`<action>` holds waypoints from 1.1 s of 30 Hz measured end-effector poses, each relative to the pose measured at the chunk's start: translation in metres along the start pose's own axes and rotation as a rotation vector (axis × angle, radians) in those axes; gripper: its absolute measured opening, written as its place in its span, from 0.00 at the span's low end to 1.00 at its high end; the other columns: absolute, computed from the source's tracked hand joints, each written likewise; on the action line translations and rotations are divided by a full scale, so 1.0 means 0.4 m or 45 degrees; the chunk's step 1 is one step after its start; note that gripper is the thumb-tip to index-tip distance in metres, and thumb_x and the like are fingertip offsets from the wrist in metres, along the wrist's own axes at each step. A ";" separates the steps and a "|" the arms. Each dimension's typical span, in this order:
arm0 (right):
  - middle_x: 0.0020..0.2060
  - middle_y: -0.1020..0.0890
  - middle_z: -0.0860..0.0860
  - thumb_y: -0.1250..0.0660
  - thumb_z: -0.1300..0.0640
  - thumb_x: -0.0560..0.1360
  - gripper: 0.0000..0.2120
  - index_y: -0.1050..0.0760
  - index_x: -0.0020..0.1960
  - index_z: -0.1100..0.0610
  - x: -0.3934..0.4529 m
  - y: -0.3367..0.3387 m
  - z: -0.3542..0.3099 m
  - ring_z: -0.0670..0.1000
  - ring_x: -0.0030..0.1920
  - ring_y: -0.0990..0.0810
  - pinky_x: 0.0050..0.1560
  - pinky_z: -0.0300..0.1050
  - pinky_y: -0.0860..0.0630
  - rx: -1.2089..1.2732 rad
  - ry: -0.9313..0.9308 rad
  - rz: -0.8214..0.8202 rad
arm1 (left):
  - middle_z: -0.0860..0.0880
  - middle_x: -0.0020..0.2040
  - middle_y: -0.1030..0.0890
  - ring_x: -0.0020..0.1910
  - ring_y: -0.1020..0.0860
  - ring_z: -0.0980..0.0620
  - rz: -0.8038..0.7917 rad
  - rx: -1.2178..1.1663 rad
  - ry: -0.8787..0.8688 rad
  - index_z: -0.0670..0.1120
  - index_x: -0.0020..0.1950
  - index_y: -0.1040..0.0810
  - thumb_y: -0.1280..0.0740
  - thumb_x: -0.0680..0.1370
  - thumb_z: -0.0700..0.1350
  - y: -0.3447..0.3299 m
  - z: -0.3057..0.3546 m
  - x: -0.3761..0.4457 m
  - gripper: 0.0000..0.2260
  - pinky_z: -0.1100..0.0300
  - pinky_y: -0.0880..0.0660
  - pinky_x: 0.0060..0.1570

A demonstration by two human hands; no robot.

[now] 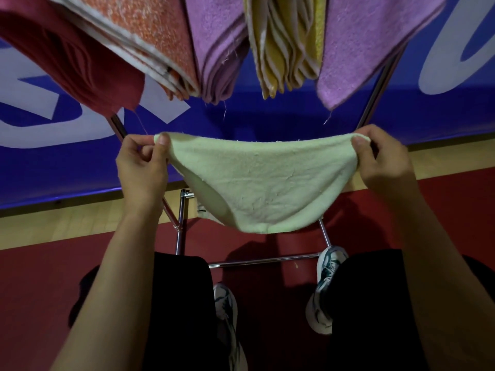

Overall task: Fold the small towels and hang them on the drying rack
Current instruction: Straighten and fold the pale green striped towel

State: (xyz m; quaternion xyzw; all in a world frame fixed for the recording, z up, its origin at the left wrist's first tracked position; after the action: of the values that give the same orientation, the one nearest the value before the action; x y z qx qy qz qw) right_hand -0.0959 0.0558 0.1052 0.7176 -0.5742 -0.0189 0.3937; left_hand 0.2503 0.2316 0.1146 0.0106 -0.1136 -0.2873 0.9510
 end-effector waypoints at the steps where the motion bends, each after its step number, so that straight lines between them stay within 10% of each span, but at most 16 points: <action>1: 0.34 0.25 0.54 0.40 0.54 0.85 0.10 0.25 0.47 0.55 0.000 -0.001 -0.003 0.51 0.36 0.27 0.37 0.43 0.33 0.005 0.002 -0.011 | 0.58 0.35 0.21 0.39 0.21 0.60 0.008 0.058 -0.033 0.49 0.51 0.26 0.31 0.83 0.49 -0.001 -0.003 0.000 0.06 0.57 0.19 0.50; 6: 0.34 0.23 0.51 0.41 0.51 0.86 0.12 0.25 0.48 0.56 0.004 -0.007 0.007 0.48 0.35 0.27 0.38 0.46 0.33 -0.079 -0.050 -0.019 | 0.51 0.47 0.24 0.46 0.24 0.54 -0.097 0.324 -0.110 0.48 0.56 0.29 0.37 0.85 0.53 -0.014 -0.015 -0.002 0.10 0.52 0.23 0.47; 18: 0.26 0.27 0.50 0.37 0.48 0.83 0.14 0.25 0.43 0.55 0.004 -0.034 0.026 0.51 0.28 0.29 0.34 0.48 0.35 -0.139 -0.220 0.020 | 0.52 0.38 0.21 0.38 0.24 0.52 -0.171 0.238 0.037 0.48 0.56 0.28 0.34 0.84 0.54 -0.052 -0.020 -0.022 0.11 0.50 0.24 0.42; 23: 0.26 0.20 0.52 0.29 0.48 0.79 0.15 0.24 0.38 0.54 -0.003 -0.111 -0.011 0.48 0.24 0.22 0.29 0.42 0.25 0.430 -0.627 -0.048 | 0.49 0.35 0.15 0.38 0.16 0.42 -0.303 0.117 0.072 0.47 0.56 0.27 0.29 0.82 0.52 -0.123 -0.008 -0.085 0.11 0.43 0.16 0.45; 28: 0.36 0.16 0.57 0.29 0.58 0.80 0.06 0.26 0.50 0.56 -0.027 -0.201 -0.125 0.49 0.26 0.20 0.26 0.40 0.23 0.857 -0.671 -0.196 | 0.47 0.39 0.13 0.43 0.16 0.34 -0.488 0.117 0.031 0.53 0.59 0.23 0.29 0.81 0.53 -0.221 -0.013 -0.158 0.09 0.36 0.18 0.43; 33: 0.37 0.14 0.55 0.32 0.59 0.81 0.12 0.30 0.62 0.55 -0.031 -0.222 -0.172 0.52 0.33 0.16 0.36 0.42 0.19 0.816 -0.441 -0.420 | 0.52 0.37 0.13 0.35 0.15 0.49 -0.539 0.165 -0.039 0.50 0.56 0.16 0.31 0.82 0.51 -0.272 0.003 -0.185 0.07 0.48 0.18 0.40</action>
State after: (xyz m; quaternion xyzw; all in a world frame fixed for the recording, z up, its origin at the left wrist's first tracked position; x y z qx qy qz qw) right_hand 0.0046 0.1061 0.0952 0.8728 -0.4859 -0.0226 0.0389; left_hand 0.1310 0.1815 0.0910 0.0908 -0.1416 -0.4729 0.8649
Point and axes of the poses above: each hand's wrist, its own x-axis towards the middle knuckle, its own y-axis out of the back of the hand, z = x × y, the point moved 2 cm from there along x, towards the middle knuckle
